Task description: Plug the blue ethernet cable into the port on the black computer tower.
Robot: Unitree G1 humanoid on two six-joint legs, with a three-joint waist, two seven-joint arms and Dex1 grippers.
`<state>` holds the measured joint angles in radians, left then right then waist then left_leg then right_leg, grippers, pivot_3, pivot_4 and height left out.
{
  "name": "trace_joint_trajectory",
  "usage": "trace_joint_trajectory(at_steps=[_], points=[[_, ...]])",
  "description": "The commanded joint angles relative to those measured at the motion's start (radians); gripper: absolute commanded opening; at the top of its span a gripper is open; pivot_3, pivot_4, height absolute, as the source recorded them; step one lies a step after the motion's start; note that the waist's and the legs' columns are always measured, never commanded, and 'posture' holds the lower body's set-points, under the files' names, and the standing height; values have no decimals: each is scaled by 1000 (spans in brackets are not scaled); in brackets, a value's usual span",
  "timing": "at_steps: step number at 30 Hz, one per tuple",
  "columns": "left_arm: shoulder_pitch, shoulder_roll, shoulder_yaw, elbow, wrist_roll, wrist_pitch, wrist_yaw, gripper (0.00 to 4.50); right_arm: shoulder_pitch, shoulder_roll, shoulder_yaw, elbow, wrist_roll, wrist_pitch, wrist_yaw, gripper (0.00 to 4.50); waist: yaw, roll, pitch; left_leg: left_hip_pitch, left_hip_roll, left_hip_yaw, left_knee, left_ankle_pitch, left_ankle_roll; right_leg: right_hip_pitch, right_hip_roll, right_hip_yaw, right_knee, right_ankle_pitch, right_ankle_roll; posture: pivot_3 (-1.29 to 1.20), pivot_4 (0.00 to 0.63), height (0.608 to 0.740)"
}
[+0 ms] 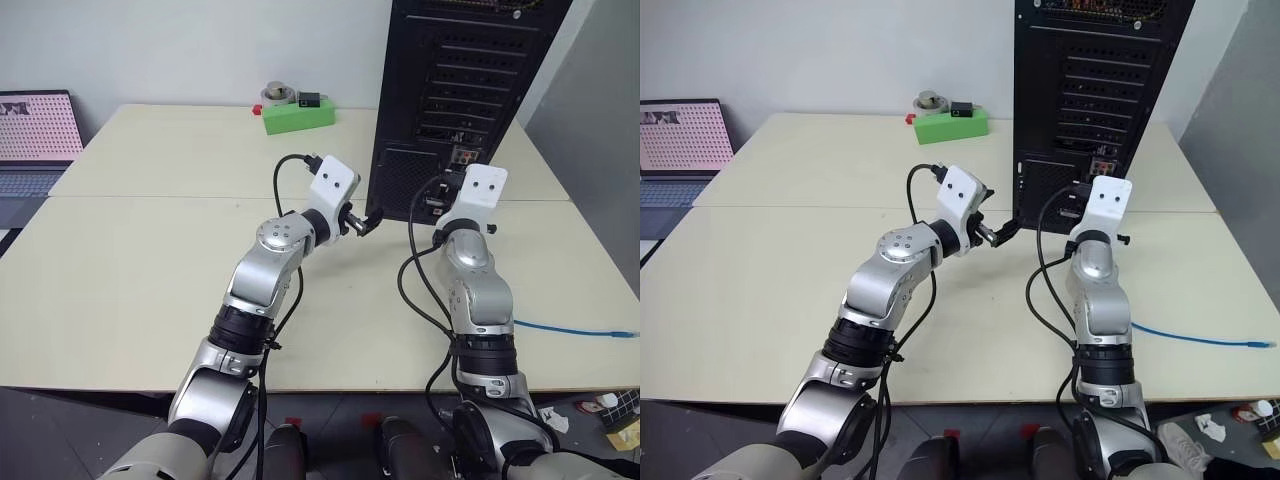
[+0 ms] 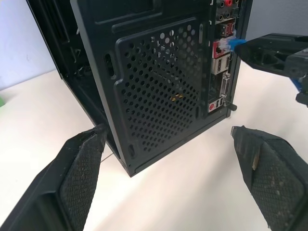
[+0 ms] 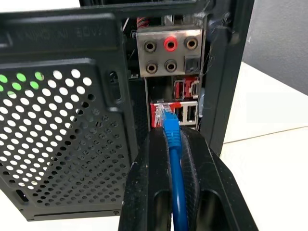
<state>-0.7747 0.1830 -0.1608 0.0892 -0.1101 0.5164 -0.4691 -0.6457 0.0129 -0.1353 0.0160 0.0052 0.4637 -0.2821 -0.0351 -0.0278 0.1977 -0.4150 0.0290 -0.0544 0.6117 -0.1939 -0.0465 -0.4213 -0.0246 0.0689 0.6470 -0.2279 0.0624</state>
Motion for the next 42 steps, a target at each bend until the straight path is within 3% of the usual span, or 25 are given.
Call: trace_joint_trajectory(at_steps=[1, 32, 42], points=[[-7, 1, 8, -36, 1, -11, 2, 4396, -29, -5, -5, -2, 1, -33, 5, 9, 0, 0, 0, 0, 0, 0, 0, 0, 0, 0, 0, 0, 0, 0, 0, 0, 150, 740], [5, 2, 4, -45, -2, -17, -7, 4396, -74, 2, -3, 41, 15, -93, 1, 9, -11, 0, 0, 0, 0, 0, 0, 0, 0, 0, 0, 0, 1, 2, -1, 0, 150, 740], [7, 3, 4, -48, -2, -19, -10, 4396, -57, 5, -11, 25, -19, -120, -70, 8, -19, 0, 0, 0, 0, 0, 0, 0, 0, 0, 0, 0, 0, 2, -1, 0, 150, 740]])
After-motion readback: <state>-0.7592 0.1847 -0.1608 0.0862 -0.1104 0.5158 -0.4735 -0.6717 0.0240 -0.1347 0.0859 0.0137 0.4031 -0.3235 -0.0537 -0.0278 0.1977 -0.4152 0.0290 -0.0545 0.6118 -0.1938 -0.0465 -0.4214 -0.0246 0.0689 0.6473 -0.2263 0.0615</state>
